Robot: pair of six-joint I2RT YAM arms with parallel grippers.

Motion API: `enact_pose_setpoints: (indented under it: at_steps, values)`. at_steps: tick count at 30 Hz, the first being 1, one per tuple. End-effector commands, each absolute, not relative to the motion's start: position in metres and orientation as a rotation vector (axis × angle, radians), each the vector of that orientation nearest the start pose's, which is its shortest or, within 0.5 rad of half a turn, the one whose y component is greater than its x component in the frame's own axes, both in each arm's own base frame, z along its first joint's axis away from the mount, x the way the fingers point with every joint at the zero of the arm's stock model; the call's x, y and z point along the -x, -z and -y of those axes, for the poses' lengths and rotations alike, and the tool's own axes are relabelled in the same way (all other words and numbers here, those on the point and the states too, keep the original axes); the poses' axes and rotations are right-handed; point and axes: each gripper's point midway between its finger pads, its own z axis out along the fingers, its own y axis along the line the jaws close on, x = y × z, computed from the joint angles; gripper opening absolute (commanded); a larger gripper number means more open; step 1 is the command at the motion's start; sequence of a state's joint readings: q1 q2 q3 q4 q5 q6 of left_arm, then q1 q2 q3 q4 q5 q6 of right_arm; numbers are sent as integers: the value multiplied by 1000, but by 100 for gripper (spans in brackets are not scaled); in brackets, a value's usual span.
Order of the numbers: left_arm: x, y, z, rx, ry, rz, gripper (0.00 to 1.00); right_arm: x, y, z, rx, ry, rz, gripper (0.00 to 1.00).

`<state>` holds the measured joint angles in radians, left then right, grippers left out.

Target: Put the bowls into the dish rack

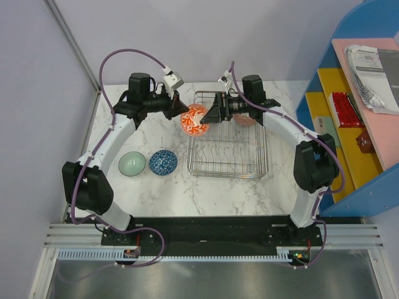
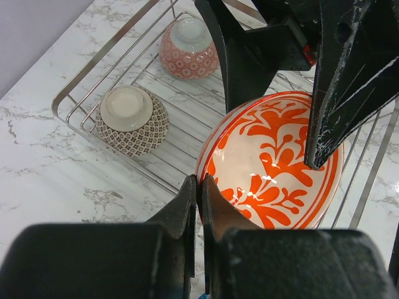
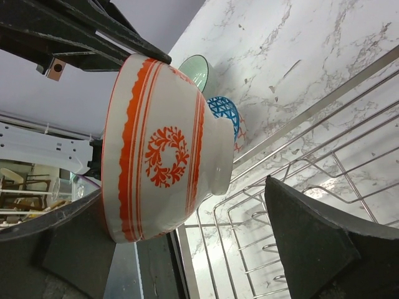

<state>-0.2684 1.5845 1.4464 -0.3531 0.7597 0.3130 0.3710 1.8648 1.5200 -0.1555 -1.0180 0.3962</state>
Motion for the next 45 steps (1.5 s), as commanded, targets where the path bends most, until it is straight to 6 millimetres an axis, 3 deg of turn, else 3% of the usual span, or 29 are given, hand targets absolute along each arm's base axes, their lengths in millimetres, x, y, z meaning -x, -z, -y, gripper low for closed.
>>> enact_pose_setpoints:
  at_steps: [1, 15, 32, 45]
  values:
    - [-388, -296, 235, -1030, 795, -1622, 2, -386, -243, -316, 696, -1453, -1994, 98]
    - [-387, -287, 243, -1047, 833, -1634, 2, -374, -255, -323, 689, -1632, -1920, 98]
    - [-391, -291, 246, -1043, 798, -1618, 2, -364, -241, -325, 652, -1753, -1943, 98]
    - [-392, -288, 243, -1049, 716, -1604, 2, -357, -239, -326, 622, -1862, -1941, 87]
